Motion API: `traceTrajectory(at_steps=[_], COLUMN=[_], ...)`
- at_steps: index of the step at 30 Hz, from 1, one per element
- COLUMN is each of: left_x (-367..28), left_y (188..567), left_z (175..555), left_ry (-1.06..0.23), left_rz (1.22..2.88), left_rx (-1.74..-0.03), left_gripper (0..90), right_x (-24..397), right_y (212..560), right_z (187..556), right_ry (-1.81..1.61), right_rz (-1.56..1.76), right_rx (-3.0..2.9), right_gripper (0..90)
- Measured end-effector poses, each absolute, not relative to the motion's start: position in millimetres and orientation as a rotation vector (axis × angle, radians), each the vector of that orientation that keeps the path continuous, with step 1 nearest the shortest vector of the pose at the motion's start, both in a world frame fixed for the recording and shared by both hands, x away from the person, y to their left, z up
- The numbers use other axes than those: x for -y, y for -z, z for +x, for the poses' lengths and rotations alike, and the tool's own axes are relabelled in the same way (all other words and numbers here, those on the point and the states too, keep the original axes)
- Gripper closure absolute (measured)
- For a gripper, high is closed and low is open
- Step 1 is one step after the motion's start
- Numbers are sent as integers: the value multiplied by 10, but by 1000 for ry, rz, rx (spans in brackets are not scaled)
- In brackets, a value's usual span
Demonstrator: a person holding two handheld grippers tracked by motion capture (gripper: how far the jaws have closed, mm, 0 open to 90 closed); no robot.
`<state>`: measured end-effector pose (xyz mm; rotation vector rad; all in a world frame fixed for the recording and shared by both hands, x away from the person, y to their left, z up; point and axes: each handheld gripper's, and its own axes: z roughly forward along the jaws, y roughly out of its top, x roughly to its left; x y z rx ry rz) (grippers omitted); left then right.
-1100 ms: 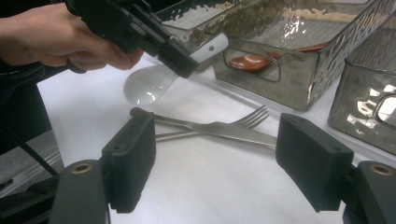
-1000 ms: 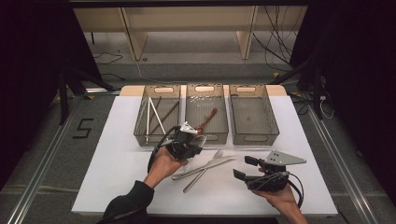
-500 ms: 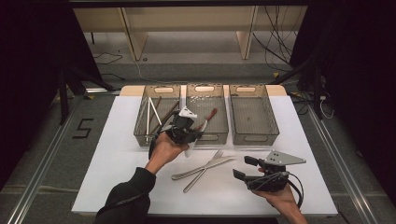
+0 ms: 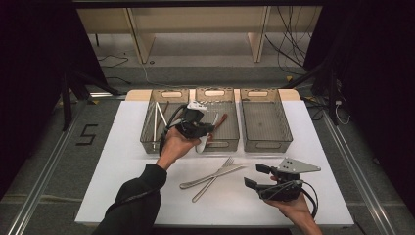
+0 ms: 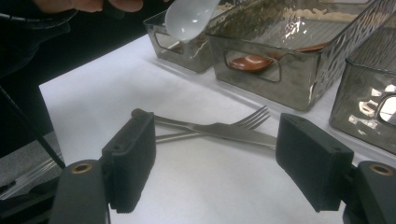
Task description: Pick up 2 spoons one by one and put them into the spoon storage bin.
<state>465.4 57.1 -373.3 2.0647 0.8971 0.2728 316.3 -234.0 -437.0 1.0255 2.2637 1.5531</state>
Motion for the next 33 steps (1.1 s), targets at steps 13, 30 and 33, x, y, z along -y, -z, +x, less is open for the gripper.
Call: traceTrajectory(at_steps=[13,30,33], left_x=[-464,-385,-374], left_y=[3691,3724,3748], left_z=[4878,5157,5194], left_ry=[-313,-377,-386], left_rz=[2043,2016,2022], left_rx=[-919,-961,-959], left_gripper=[847,847,846], right_x=[2347,2347,2349], right_y=[4368,4368,4367], right_z=[3161,3157,3156], right_ry=[-1558,-1568,-1569], right_rz=[1031,1030,1029], right_rx=[-2262,-2262,-2263], right_gripper=[296,295,295])
